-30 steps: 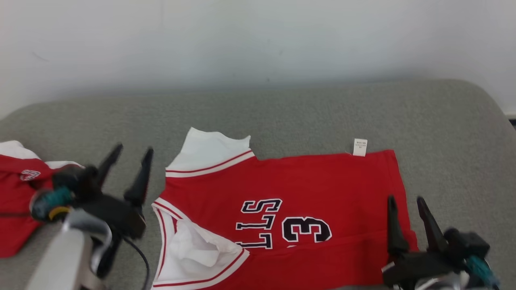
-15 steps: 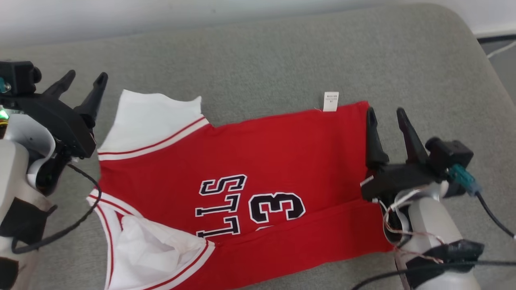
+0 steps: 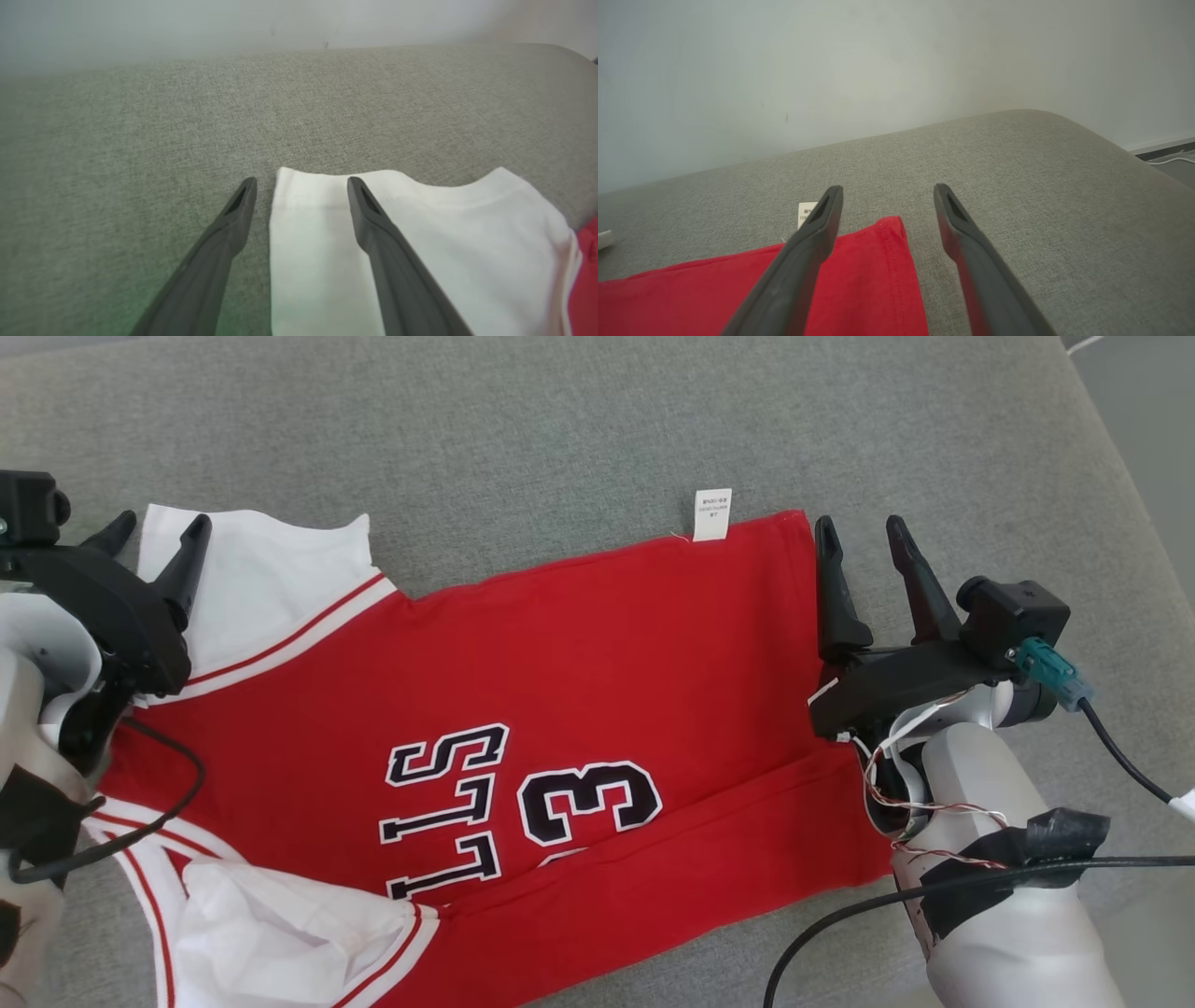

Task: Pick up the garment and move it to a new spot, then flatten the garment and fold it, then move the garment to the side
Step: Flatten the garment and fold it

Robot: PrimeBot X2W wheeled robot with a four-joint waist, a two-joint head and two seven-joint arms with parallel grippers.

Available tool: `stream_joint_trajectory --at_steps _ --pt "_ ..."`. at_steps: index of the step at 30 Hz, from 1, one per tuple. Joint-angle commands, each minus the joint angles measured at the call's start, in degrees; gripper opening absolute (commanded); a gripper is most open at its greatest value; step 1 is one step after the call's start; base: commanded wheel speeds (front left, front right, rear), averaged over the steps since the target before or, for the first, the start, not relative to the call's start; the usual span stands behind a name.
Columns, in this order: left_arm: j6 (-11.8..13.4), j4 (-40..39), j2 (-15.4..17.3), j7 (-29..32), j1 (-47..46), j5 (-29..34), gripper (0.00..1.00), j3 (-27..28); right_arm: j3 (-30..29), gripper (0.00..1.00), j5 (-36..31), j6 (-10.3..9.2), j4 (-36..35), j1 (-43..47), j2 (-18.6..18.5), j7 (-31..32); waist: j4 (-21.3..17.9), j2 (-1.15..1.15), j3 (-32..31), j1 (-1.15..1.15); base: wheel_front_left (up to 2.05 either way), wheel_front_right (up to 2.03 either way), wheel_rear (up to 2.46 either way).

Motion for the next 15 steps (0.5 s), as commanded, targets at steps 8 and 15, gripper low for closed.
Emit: stream_joint_trajectory --at_steps 8,15 --pt "0.0 4.3 1.7 -1.5 -3.1 -0.7 1.0 -4.1 0.4 1.0 0.4 0.05 0.8 -1.0 0.2 -0.3 -1.2 -0.01 1.2 -0.01 0.0 0.0 0.0" --pt "0.0 4.0 2.0 -1.6 -3.7 -3.7 0.0 -9.0 0.3 1.0 0.5 0.05 2.7 -1.8 0.2 -0.3 -1.0 -0.01 1.1 -0.01 0.0 0.0 0.0"
